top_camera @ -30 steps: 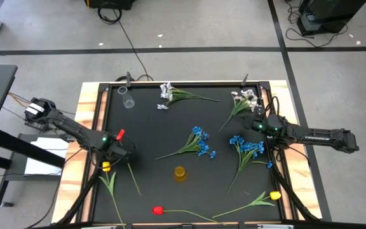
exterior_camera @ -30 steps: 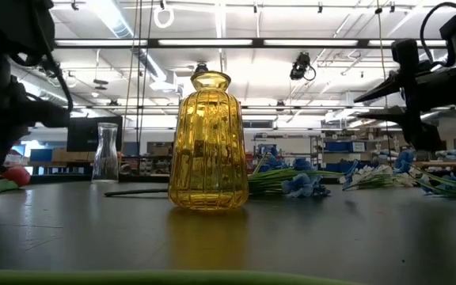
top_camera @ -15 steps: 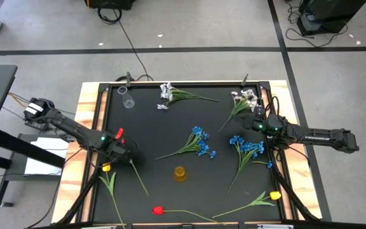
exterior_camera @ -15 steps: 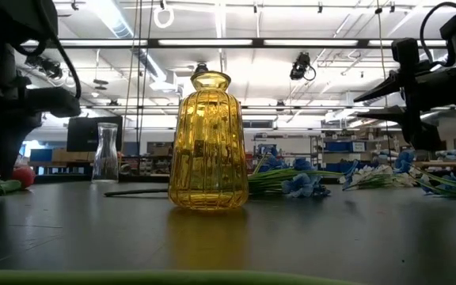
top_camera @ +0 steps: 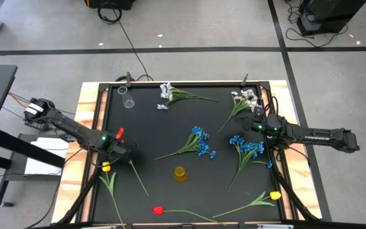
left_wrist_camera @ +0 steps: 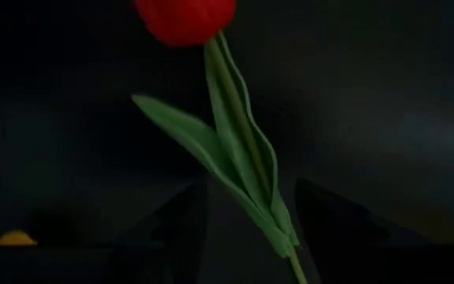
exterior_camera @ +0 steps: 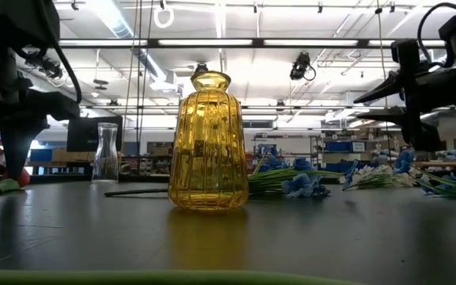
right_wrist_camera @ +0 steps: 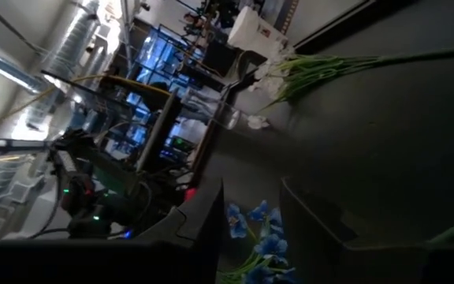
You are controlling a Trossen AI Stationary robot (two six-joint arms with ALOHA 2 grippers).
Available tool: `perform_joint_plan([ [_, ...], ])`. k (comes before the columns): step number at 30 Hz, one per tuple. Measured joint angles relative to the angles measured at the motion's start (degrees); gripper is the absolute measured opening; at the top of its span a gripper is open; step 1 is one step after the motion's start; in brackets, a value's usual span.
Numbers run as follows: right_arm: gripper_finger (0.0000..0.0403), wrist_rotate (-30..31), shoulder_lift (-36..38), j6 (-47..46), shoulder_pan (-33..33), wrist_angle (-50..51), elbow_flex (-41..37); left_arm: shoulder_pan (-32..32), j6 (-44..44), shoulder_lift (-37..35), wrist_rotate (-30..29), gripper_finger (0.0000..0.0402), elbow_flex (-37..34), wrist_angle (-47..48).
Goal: Sort flowers into vase by color
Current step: Put the top red flower into the yellow vase
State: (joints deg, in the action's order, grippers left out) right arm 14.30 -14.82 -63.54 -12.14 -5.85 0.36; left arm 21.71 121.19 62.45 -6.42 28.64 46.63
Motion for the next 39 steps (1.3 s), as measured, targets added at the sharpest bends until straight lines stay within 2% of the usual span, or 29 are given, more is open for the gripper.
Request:
perform_joint_plan([
  [4,0.0134,2.01,-0.80,0.48,-0.01,-0.10,0.00,-1.79,-0.86,3.32,0.03,0.0175,0.00,-1.39],
  [11,0.0133,2.12,-1.45,0.34,-0.04,-0.13,0.00,-2.95,-2.41,8.39,0.10,0.0122,0.33,-4.14],
  [19,0.0133,0.45,-1.75,0.59,-0.04,-2.17,0.00,-2.92,-3.79,7.53,-0.10,0.0023,0.16,-4.13],
  [23,0.0133,-1.34,-1.74,0.26,0.00,-2.49,0.00,-2.94,-8.64,4.41,-1.08,0.0008,1.45,-2.14],
  [27,0.0133,-2.04,-1.83,0.55,0.00,-4.02,0.00,-2.88,-12.54,0.87,-5.37,0.0008,5.75,2.64],
  [32,0.0133,-2.05,-2.87,2.66,0.00,-9.99,0.00,-3.26,-21.39,-2.51,-16.25,0.0008,11.16,4.08],
  [39,0.0137,-1.53,-7.30,3.70,0.00,-16.04,2.18,-6.19,-48.91,-4.86,-27.34,0.0008,20.23,0.83],
])
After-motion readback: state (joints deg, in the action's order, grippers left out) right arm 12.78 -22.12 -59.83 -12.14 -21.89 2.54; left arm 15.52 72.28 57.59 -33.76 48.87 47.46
